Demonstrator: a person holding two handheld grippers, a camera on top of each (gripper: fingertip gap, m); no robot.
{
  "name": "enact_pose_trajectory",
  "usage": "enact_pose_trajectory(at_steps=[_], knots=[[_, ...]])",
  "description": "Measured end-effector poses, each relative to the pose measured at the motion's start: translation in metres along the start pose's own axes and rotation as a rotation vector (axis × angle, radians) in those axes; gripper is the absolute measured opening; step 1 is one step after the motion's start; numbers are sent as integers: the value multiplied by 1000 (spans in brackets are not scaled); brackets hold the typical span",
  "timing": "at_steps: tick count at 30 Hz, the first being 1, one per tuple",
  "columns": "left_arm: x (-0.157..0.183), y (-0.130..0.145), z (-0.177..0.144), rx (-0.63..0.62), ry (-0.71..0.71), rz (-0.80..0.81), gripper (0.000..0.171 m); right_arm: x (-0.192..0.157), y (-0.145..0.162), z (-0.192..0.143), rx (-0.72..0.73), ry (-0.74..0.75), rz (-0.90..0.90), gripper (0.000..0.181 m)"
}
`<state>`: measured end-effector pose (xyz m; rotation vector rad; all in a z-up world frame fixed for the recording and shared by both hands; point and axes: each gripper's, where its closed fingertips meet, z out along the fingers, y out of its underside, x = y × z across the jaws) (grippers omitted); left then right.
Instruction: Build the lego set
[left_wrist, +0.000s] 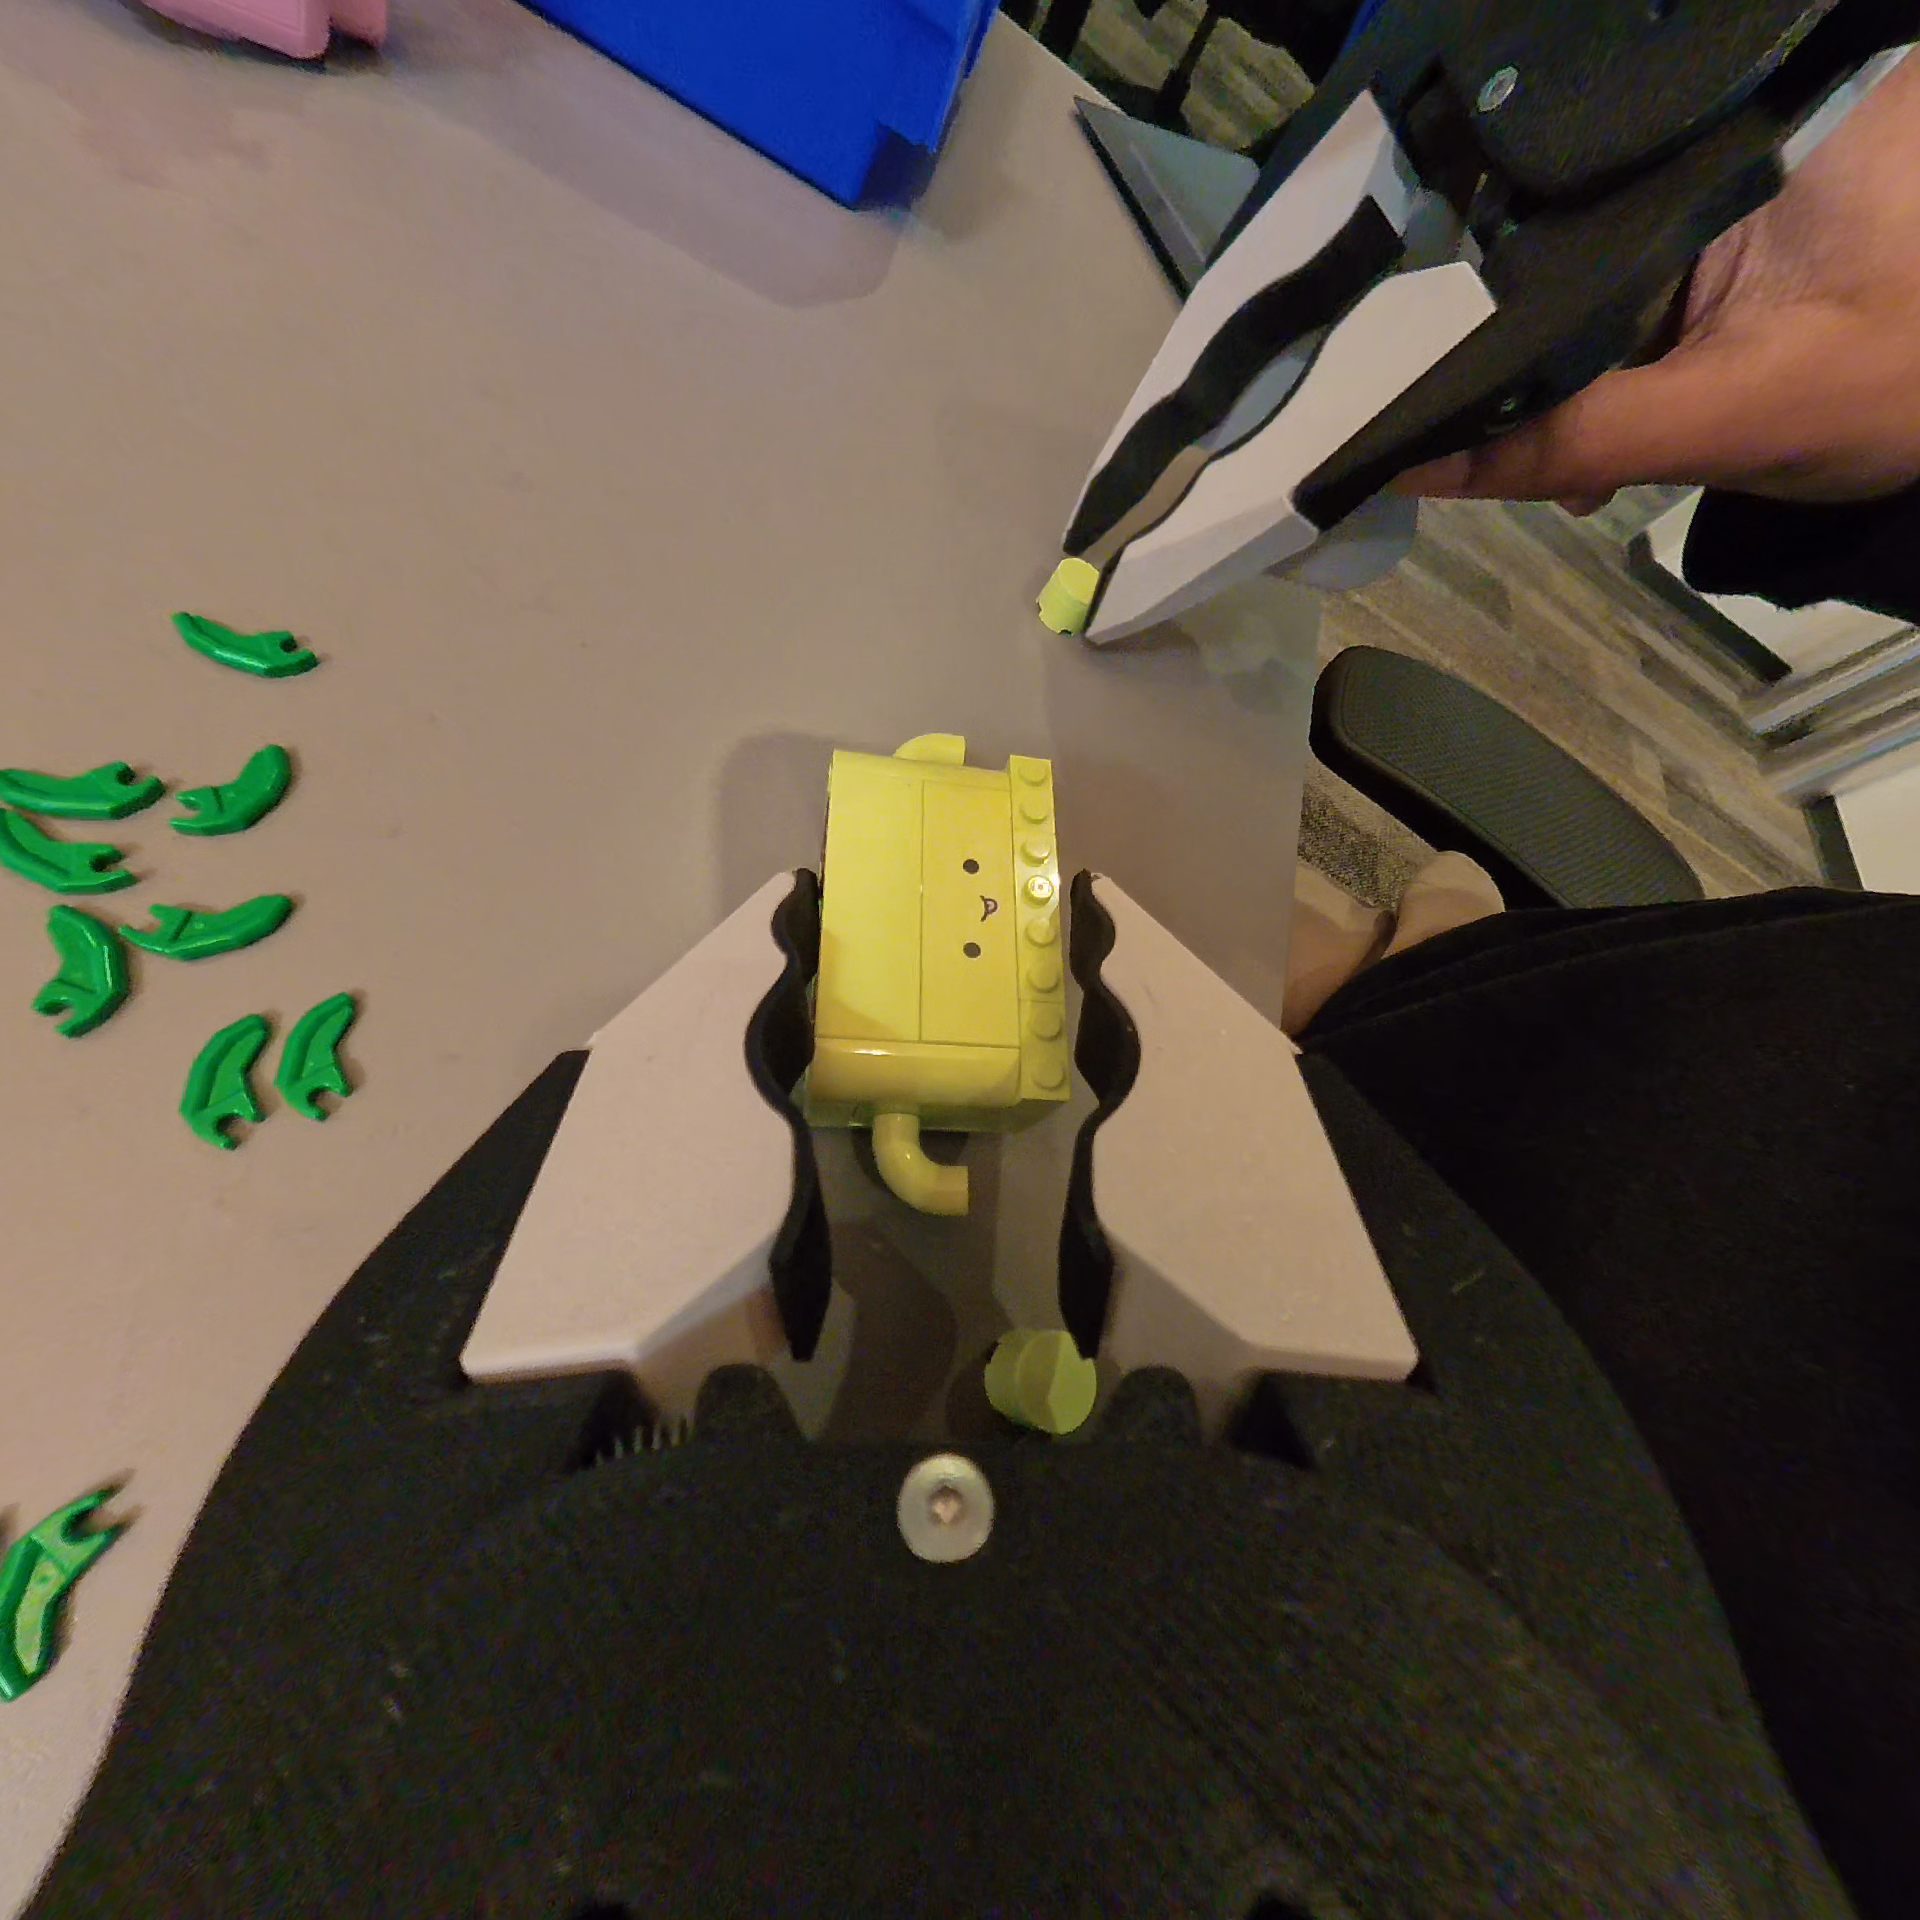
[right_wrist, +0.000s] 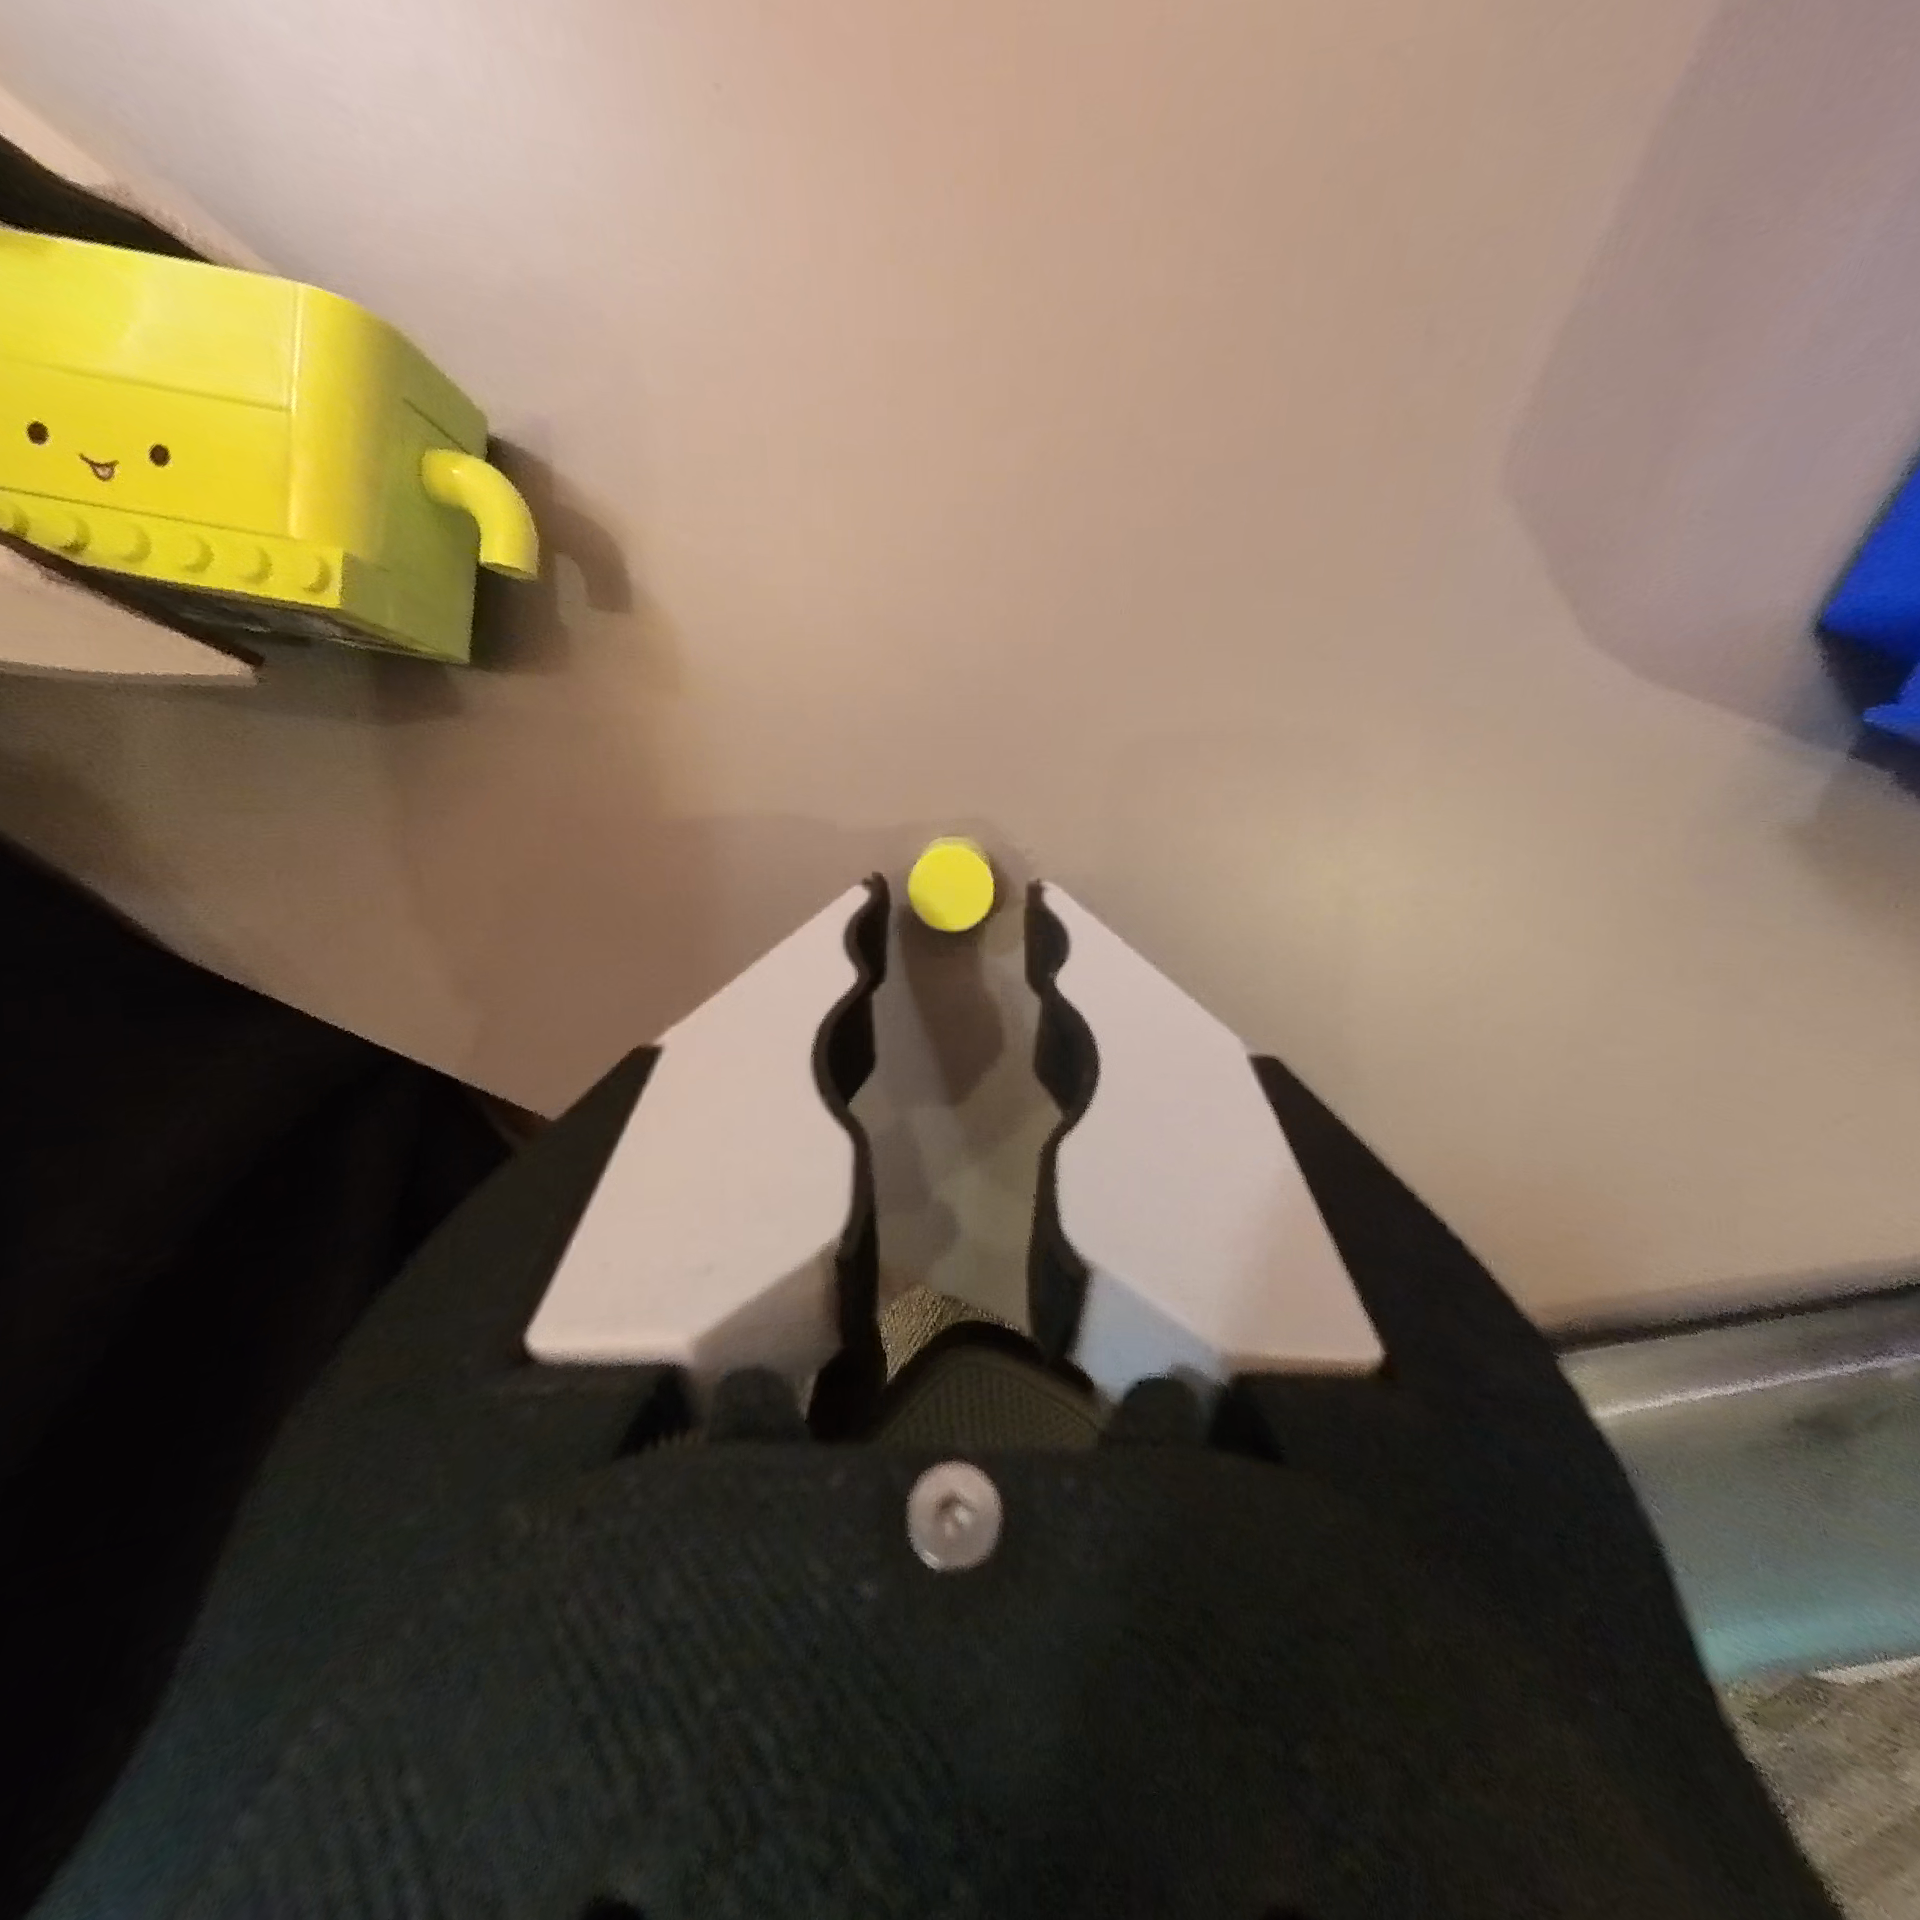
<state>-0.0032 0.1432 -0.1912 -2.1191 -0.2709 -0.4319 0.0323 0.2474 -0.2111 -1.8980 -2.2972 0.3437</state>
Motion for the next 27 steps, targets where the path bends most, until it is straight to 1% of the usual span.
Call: enact_pose_trajectory(at_steps=[2, 6, 8, 11, 13, 15, 17, 19, 20, 22, 27], knots=[[0, 0, 0, 0, 1, -2, 47, 0, 0, 1, 2, -5, -1, 15], [0, 0, 0, 1, 2, -5, 46, -3, -3, 1, 15, -24, 0, 14], [0, 0, 0, 1, 3, -5, 46, -13, -12, -4, 67, -80, -11, 14], [0, -1, 0, 4, 6, -7, 46, -38, -45, -27, 261, -235, 11, 14], [0, -1, -1, 7, 5, -5, 46, -56, -71, -53, 428, -388, 68, 14], [0, -1, -1, 10, 3, -1, 47, -75, -95, -87, 602, -625, 154, 14], [0, -2, -1, 13, 1, 2, 48, -86, -110, -124, 742, -890, 252, 14], [0, -2, -2, 14, 0, 2, 48, -88, -117, -151, 842, -1102, 346, 13], [0, -1, -2, 15, 1, 2, 49, -88, -118, -159, 869, -1180, 376, 13], [1, -1, -2, 12, 2, 3, 49, -91, -118, -166, 895, -1254, 401, 13], [1, -1, -2, 11, 0, 6, 49, -101, -120, -173, 899, -1321, 392, 13]])
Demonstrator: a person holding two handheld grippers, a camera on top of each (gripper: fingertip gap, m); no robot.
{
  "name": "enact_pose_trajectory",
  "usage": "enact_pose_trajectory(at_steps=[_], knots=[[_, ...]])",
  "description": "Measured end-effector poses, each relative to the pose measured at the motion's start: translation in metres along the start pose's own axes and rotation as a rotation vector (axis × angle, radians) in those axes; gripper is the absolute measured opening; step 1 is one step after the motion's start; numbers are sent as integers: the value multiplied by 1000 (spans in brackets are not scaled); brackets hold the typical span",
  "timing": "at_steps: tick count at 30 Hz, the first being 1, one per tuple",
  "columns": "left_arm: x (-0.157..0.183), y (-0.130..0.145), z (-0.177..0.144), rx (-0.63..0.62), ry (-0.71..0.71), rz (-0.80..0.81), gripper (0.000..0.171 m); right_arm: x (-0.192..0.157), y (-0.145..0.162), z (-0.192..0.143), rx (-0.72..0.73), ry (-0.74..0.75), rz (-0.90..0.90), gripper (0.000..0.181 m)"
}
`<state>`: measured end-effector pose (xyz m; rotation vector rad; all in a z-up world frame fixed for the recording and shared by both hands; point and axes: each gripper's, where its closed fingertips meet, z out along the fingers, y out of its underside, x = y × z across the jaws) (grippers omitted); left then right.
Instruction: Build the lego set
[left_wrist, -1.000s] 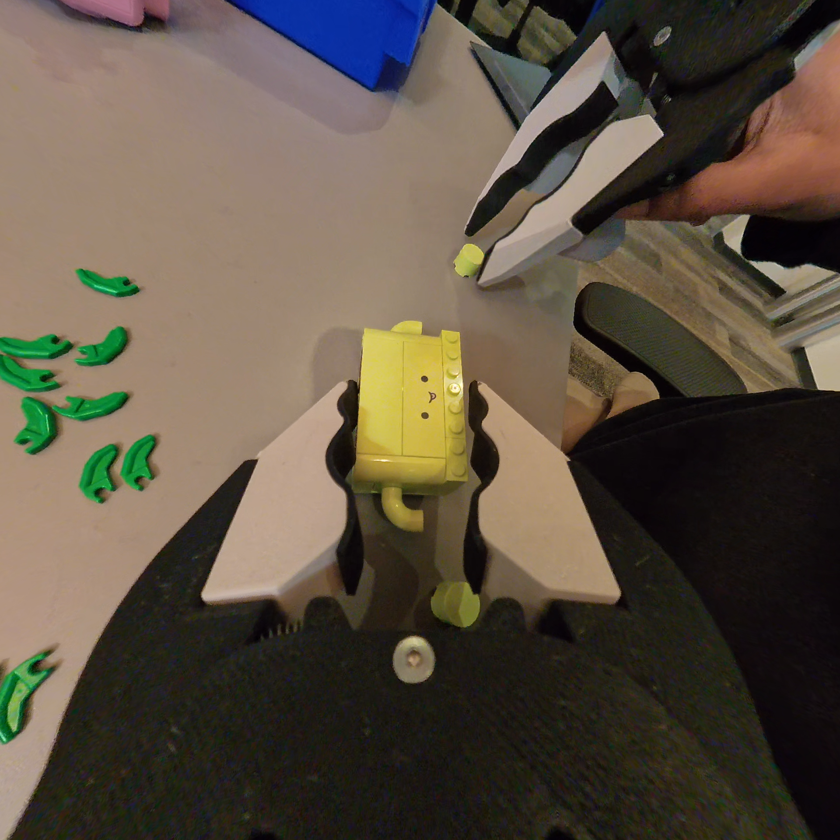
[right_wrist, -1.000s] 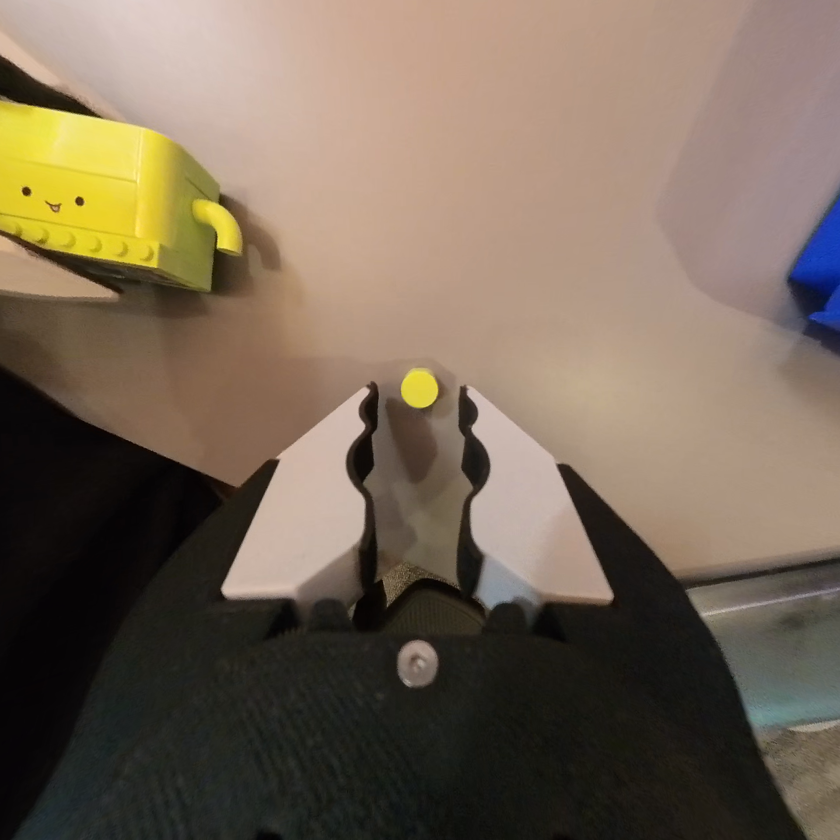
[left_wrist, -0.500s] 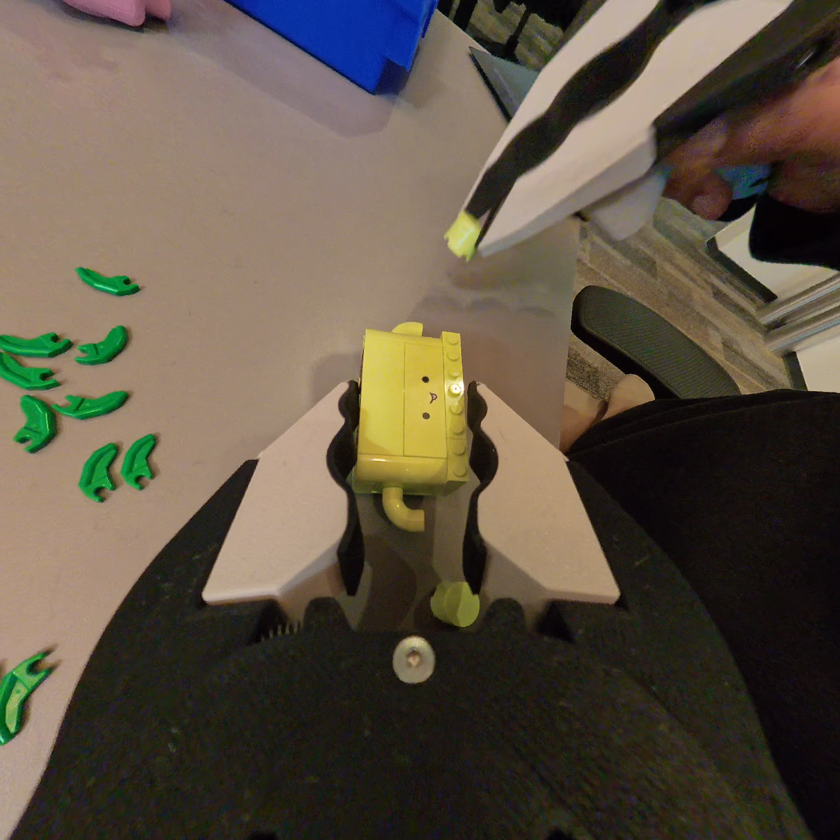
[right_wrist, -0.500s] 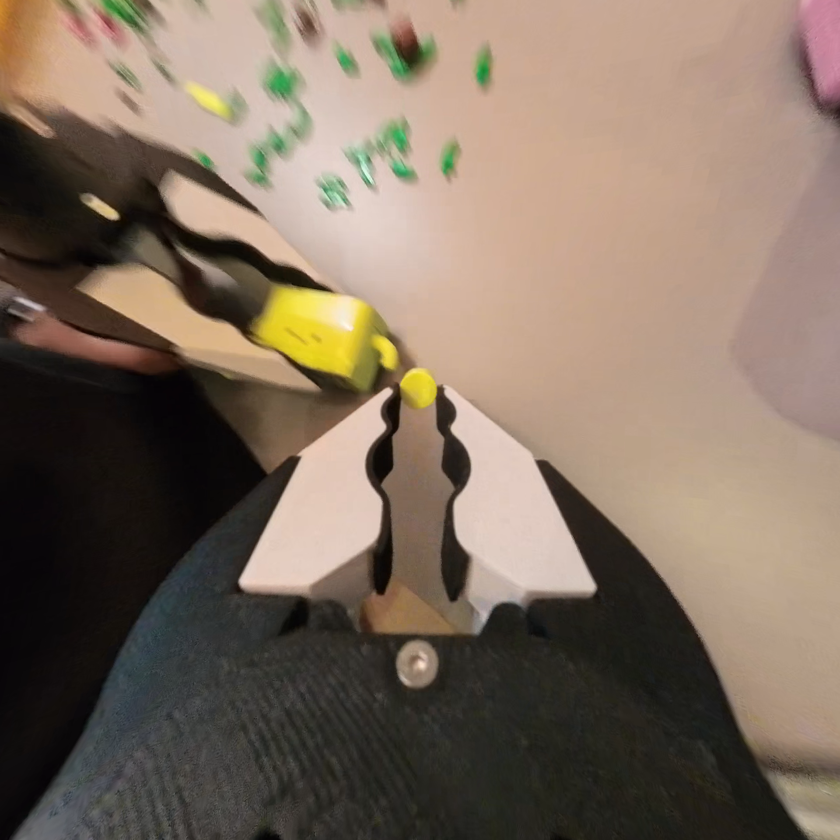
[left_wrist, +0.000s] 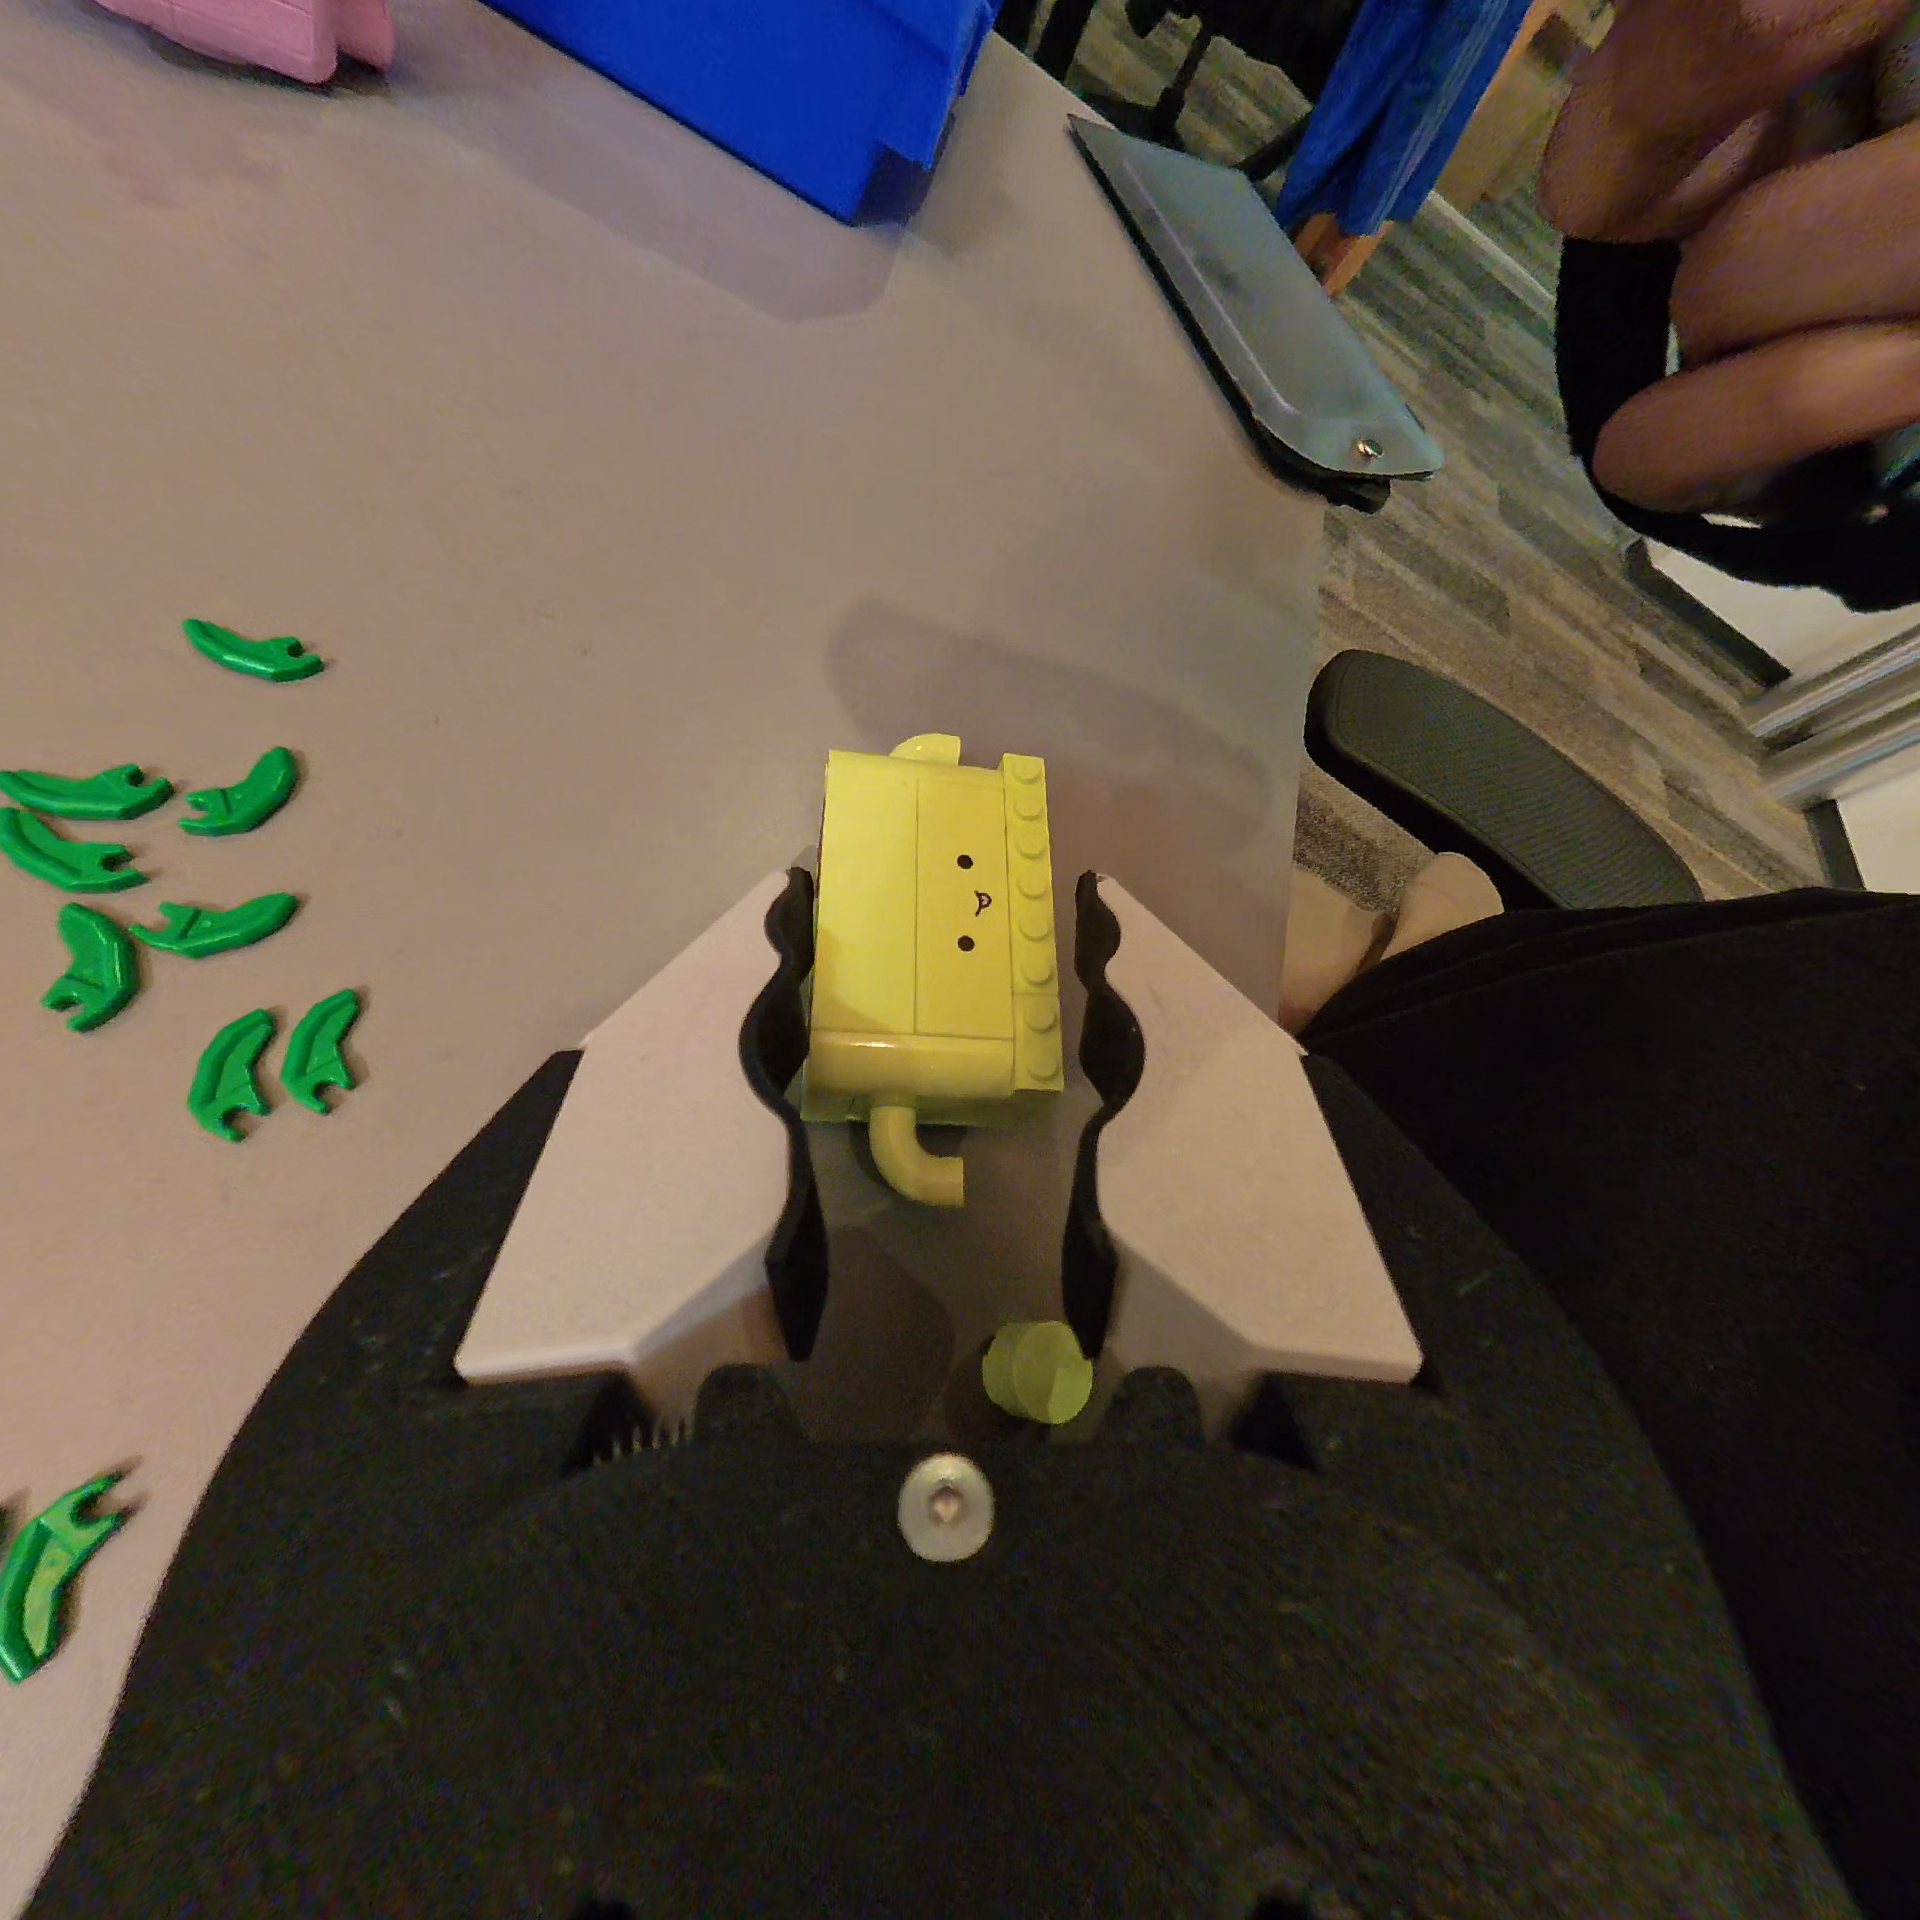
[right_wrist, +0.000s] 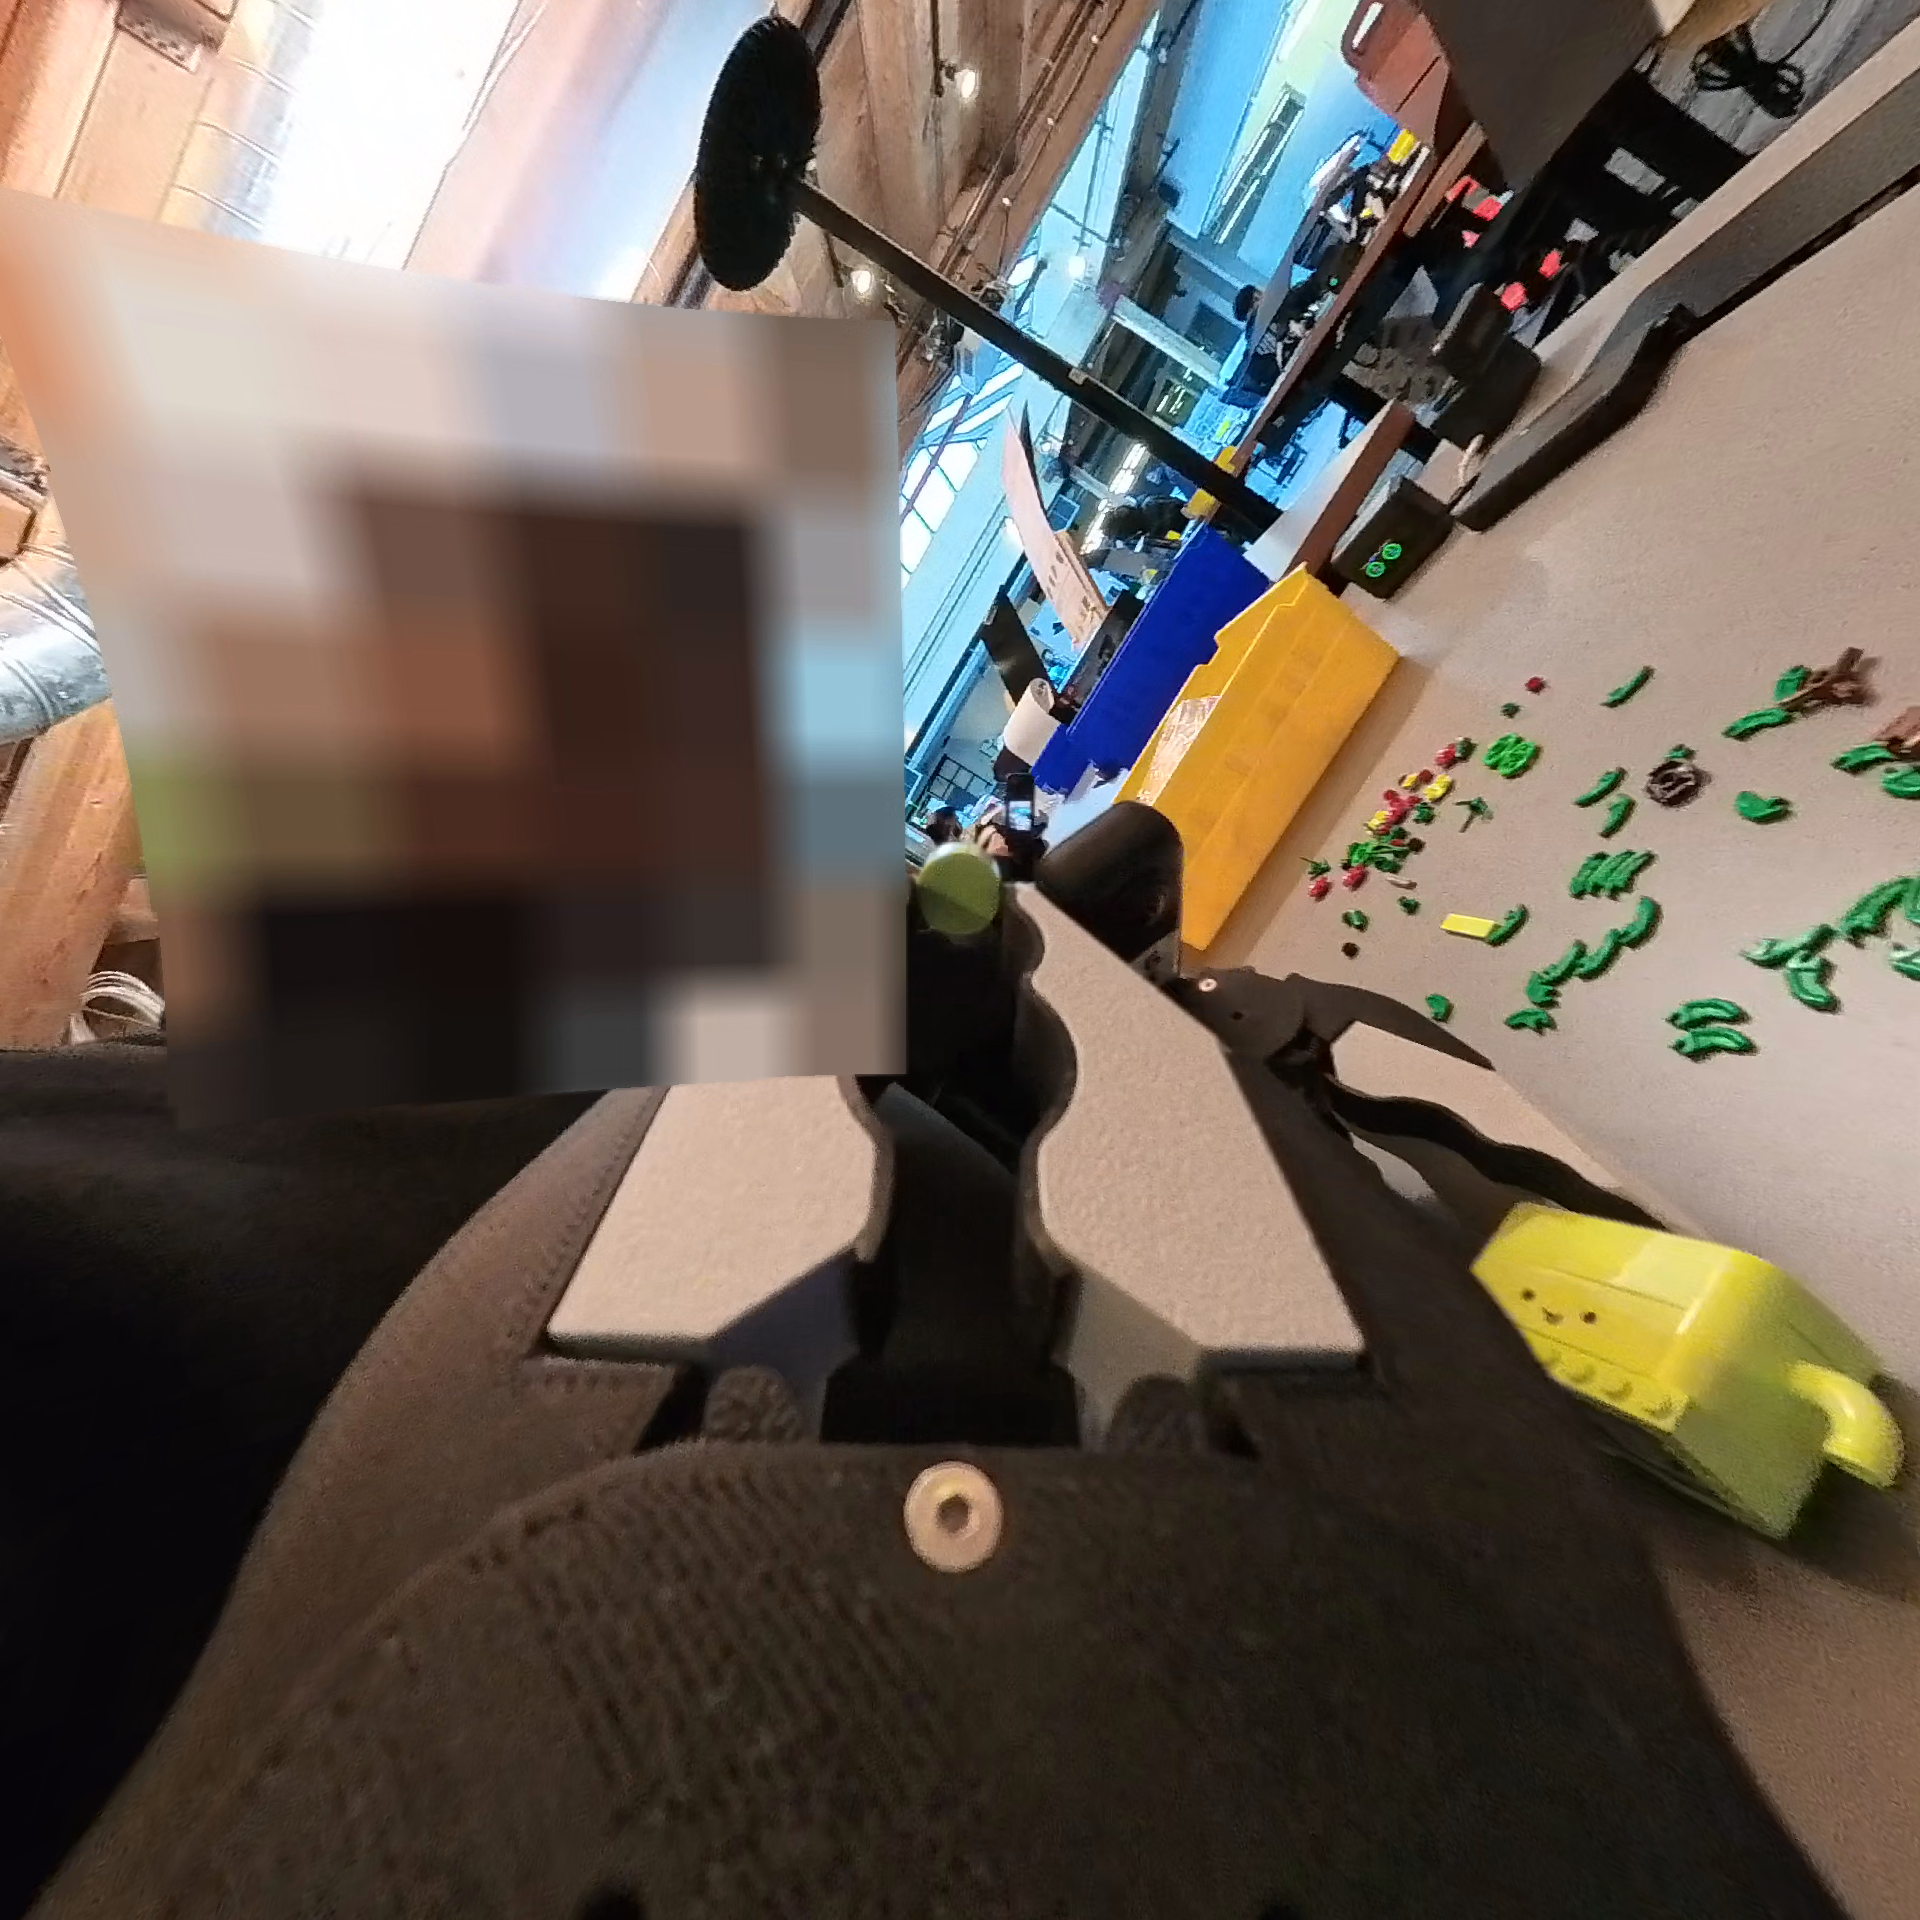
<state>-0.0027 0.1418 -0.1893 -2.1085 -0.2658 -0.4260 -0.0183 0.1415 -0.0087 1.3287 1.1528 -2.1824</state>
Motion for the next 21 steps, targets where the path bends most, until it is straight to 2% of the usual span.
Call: enact_pose_trajectory(at_steps=[5, 9, 13, 18, 21], knots=[[0, 0, 0, 0, 0, -1, 49, 1, 3, 4, -7, -1, 16, 13], [-1, 1, -1, 0, 0, -9, 45, 23, 8, 1, -40, 126, 113, 14], [-1, 1, -1, -2, 1, -9, 45, 60, 42, -10, -224, 408, 204, 14], [0, 3, -2, -9, -6, -2, 45, 104, 81, -45, -589, 875, 4, 14], [0, 4, -2, -12, -9, 2, 46, 116, 86, -61, -753, 1049, -125, 14]])
